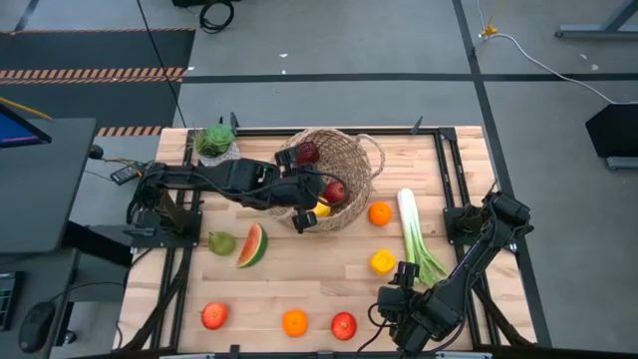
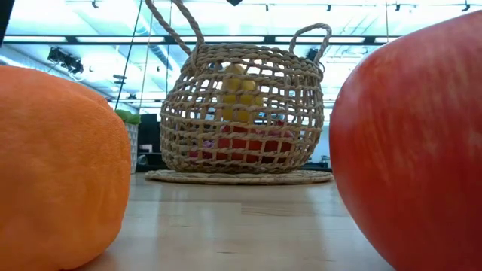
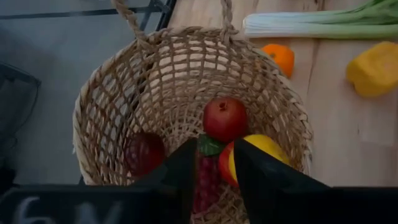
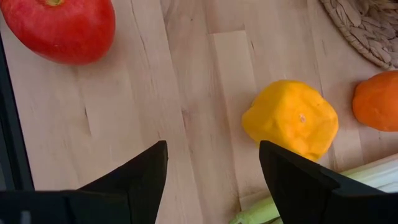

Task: Build produce basket
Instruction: Put the green pear into the basket

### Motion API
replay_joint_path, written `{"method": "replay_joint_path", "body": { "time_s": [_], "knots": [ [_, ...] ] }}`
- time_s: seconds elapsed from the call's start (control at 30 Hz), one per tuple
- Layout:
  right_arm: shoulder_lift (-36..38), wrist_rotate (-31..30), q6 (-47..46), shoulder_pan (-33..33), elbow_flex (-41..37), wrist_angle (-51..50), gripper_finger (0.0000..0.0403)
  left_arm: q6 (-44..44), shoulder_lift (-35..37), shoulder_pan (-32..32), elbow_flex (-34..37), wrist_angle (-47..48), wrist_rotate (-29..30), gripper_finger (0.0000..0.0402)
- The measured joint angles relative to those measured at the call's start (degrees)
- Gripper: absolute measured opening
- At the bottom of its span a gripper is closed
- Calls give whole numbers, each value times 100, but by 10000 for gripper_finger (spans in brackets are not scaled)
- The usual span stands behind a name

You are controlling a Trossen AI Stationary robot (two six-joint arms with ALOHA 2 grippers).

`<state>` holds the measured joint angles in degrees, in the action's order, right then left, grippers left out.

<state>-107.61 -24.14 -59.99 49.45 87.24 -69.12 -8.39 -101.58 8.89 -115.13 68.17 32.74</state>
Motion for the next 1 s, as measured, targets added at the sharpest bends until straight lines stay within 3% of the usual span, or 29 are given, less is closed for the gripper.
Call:
{"method": "replay_joint_path", "body": {
  "time_s": [0.33, 0.7, 0.87, 1.0],
  "knots": [
    [0, 0, 11, -1, 0, -11, 259, -229, 0, 831, 0, 205, -9, 138],
    [0, 0, -28, 0, -2, -11, 259, -1672, 0, 2512, 18, 553, -9, 135],
    [0, 0, -31, 0, 0, -9, 259, -2541, 0, 3238, 434, 718, 7, 129],
    [0, 0, -44, -1, -1, -4, 259, -3233, 0, 3690, 1200, 727, 38, 128]
  ]
}}
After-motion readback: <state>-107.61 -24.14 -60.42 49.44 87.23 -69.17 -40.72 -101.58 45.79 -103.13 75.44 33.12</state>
